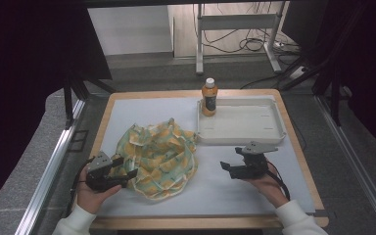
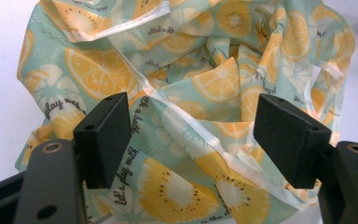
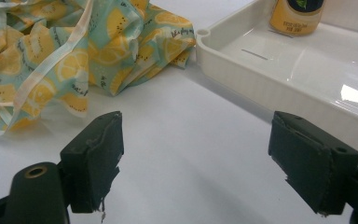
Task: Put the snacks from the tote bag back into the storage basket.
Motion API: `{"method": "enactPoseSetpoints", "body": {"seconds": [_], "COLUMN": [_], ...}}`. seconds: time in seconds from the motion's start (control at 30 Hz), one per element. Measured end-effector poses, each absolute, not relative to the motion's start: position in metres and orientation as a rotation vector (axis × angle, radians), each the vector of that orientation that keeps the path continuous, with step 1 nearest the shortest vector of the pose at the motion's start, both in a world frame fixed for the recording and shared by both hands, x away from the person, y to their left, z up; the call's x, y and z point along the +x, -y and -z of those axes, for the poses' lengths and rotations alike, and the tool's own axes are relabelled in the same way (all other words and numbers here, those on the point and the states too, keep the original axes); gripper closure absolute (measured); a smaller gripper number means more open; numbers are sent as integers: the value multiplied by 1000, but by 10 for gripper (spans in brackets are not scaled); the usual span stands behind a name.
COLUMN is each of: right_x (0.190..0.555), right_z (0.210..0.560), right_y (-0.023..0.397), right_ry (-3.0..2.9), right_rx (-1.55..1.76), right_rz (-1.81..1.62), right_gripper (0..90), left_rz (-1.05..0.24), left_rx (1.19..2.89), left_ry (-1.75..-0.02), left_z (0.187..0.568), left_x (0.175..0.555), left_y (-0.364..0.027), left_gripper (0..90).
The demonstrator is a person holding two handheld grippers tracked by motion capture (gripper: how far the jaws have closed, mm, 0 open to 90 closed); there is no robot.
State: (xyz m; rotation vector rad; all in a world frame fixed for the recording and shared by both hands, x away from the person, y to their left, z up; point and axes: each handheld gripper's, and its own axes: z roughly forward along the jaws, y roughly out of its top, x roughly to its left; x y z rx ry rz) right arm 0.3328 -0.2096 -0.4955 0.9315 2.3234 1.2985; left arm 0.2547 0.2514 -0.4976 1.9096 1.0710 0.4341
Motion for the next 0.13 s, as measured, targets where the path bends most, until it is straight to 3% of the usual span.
{"method": "enactPoseSetpoints", "body": {"seconds": [0.13], "right_x": [331], "right_z": [497], "right_y": [209], "right_ry": [-2332], "right_rx": [914], "right_rz": [-1281], "right_gripper": [179], "left_rz": [-433], "left_rx": [1913], "left_ry": [-1067], "left_z": [498], "left_x": [256], "left_y": [-251], "left_gripper": [279]}}
